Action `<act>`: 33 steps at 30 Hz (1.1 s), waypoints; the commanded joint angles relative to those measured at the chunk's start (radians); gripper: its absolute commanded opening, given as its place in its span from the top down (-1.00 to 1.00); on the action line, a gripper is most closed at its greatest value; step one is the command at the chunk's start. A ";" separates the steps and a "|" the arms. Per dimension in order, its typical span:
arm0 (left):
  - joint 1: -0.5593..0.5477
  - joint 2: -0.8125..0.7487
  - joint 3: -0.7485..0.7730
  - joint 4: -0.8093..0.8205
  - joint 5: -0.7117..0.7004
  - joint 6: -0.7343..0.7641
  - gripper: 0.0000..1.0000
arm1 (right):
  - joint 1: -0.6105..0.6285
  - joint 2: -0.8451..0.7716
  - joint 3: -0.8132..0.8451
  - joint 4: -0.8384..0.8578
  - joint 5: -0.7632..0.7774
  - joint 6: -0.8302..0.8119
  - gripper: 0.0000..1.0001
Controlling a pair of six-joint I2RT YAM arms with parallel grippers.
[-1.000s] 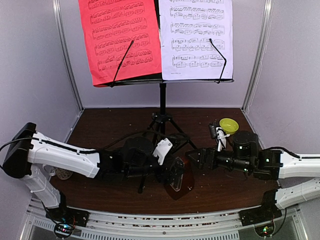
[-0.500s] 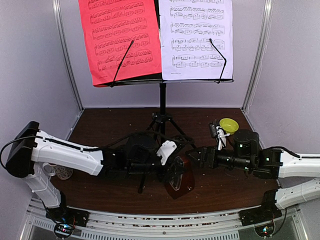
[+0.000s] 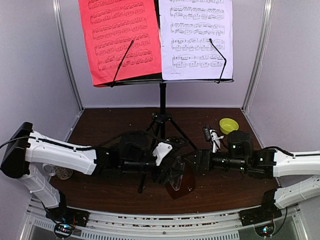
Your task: Set up the instrument practice props
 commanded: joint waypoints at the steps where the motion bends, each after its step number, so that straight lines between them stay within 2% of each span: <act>1: 0.005 -0.028 -0.025 0.073 -0.019 -0.048 -0.34 | -0.004 0.009 0.022 0.027 -0.020 0.014 -0.89; 6: 0.004 -0.025 -0.024 0.110 -0.041 -0.087 -0.42 | -0.007 -0.016 0.005 0.036 -0.018 0.021 -0.87; 16: 0.005 -0.029 -0.022 0.120 -0.092 -0.108 -0.29 | -0.022 -0.031 0.008 0.014 -0.012 0.015 -0.73; 25: 0.005 -0.018 -0.022 0.134 -0.078 -0.115 -0.17 | -0.030 -0.004 -0.001 0.003 -0.008 0.011 -0.58; 33: 0.005 -0.006 -0.009 0.136 -0.064 -0.109 -0.26 | -0.030 0.006 -0.023 -0.002 -0.010 0.007 -0.49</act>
